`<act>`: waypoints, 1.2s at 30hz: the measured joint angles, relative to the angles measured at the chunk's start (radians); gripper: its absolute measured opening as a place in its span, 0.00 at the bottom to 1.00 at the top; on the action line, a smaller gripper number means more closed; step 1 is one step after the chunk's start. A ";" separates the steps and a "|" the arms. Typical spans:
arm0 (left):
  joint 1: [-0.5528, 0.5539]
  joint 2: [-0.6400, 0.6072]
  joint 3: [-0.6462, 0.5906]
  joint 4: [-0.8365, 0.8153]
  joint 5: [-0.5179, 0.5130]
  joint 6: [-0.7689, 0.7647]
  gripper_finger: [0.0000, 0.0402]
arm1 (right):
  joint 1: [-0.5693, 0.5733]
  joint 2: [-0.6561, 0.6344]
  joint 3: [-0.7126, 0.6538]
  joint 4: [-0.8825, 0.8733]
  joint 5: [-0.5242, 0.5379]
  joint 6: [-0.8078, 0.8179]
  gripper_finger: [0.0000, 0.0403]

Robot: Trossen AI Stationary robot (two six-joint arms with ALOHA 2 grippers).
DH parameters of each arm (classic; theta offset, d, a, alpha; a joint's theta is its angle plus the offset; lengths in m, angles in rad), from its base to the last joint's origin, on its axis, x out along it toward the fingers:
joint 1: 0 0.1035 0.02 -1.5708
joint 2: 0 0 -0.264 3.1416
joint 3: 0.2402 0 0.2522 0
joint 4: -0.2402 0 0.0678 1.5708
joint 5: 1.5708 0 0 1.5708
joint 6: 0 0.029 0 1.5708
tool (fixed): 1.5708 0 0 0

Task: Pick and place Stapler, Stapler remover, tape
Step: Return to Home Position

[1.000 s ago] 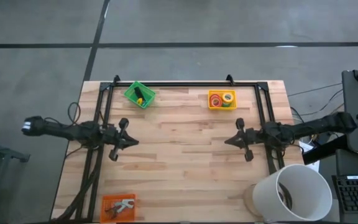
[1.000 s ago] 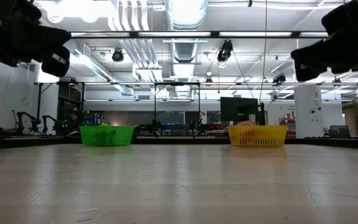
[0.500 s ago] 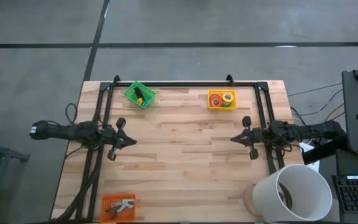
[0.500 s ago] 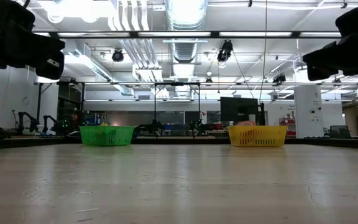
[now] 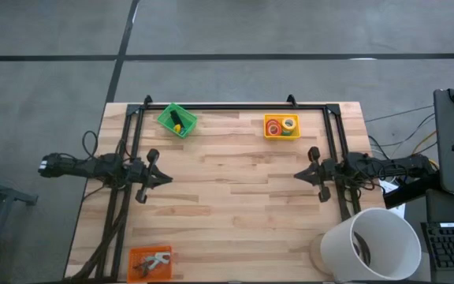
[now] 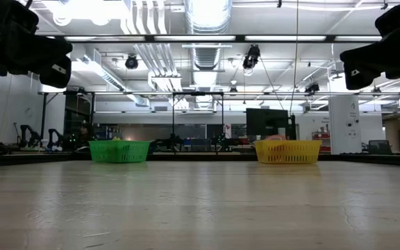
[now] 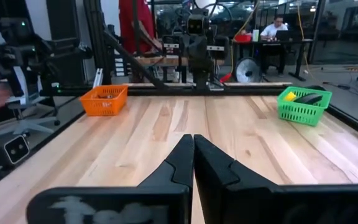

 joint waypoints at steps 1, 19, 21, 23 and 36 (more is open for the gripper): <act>0.000 0.000 0.000 0.000 0.000 -0.001 0.07 | 0.000 0.001 0.000 0.000 0.000 0.000 0.02; 0.000 0.000 -0.001 -0.002 -0.002 -0.001 0.07 | 0.000 0.007 0.000 -0.001 0.000 0.001 0.02; 0.000 0.000 -0.001 -0.002 -0.002 -0.001 0.07 | 0.000 0.007 0.000 0.000 0.000 -0.001 0.02; 0.000 0.000 -0.001 -0.002 -0.002 -0.001 0.07 | 0.000 0.007 0.000 0.000 0.000 0.000 0.02; 0.000 0.000 -0.001 -0.002 -0.002 -0.001 0.06 | 0.000 0.007 0.000 -0.001 0.000 -0.001 0.02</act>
